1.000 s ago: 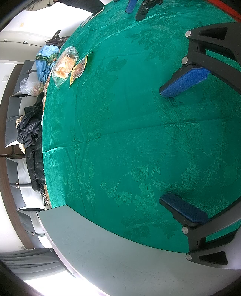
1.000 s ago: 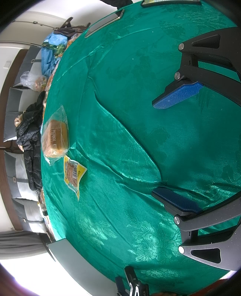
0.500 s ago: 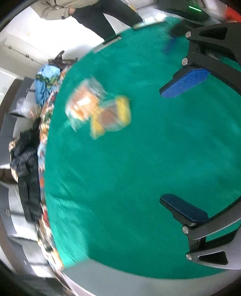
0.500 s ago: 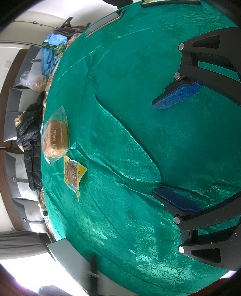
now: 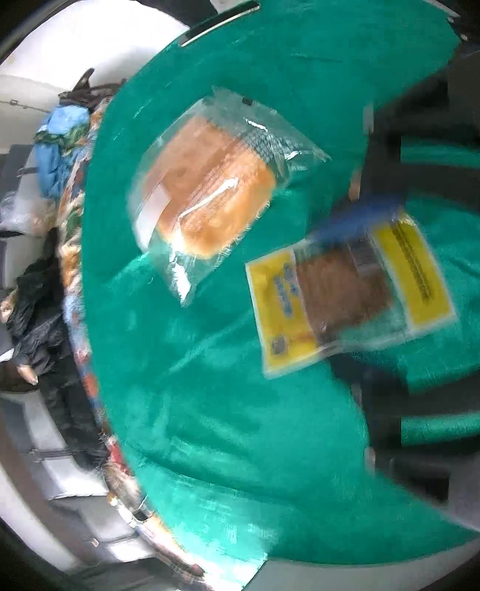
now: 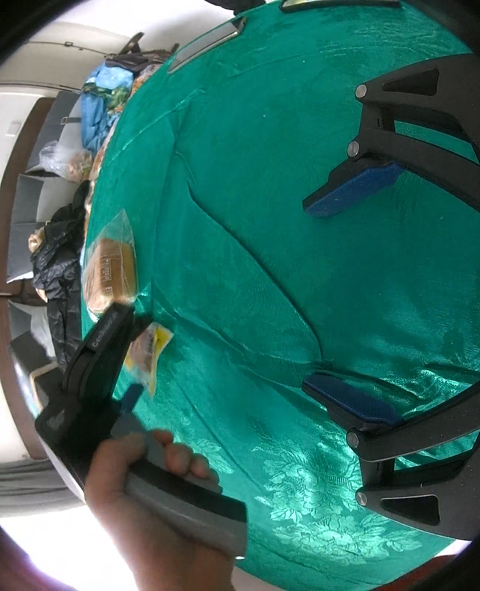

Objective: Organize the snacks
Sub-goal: 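Grasp the yellow printed tofu pack with the left tool and lift it, then grasp the bagged square bread with the right tool while the left tool holds the pack, then carry both snacks to the cardboard box and open both tools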

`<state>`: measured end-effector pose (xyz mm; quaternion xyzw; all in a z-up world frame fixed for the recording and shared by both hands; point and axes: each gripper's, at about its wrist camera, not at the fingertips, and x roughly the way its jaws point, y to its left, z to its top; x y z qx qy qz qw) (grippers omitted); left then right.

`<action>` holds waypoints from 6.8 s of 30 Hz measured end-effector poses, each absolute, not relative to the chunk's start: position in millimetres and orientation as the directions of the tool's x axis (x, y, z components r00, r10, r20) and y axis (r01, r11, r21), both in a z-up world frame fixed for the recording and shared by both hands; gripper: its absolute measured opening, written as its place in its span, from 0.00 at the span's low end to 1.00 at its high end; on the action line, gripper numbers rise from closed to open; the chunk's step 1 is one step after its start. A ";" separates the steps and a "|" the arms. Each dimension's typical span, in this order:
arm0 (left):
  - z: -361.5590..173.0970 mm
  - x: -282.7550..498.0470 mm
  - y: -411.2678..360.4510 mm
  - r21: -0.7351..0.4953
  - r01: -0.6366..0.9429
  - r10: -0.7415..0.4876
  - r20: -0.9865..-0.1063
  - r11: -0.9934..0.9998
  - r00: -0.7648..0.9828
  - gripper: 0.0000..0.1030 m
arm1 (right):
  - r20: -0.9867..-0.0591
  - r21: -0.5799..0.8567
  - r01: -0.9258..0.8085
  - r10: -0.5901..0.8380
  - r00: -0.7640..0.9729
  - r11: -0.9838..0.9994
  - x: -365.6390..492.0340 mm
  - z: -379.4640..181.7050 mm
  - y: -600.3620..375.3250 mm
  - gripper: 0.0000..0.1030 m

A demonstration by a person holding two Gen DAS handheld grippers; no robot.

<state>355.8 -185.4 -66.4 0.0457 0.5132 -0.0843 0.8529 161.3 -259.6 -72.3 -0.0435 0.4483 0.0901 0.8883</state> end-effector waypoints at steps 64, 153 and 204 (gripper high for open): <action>-89.5 170.0 19.6 -0.007 0.233 -0.143 -0.810 0.972 0.569 1.00 | -0.800 0.000 -0.157 0.094 0.593 0.988 158.8 -72.8 -264.5 0.87; -88.5 173.4 21.7 -0.013 0.237 -0.143 -0.828 0.971 0.542 1.00 | -0.810 0.004 -0.181 0.109 0.576 0.984 159.2 -78.8 -198.5 0.93; 37.9 32.1 297.8 -0.072 -0.464 0.226 -0.802 0.883 0.553 0.96 | -0.788 0.209 -0.662 0.525 0.322 0.720 184.0 73.4 158.5 0.77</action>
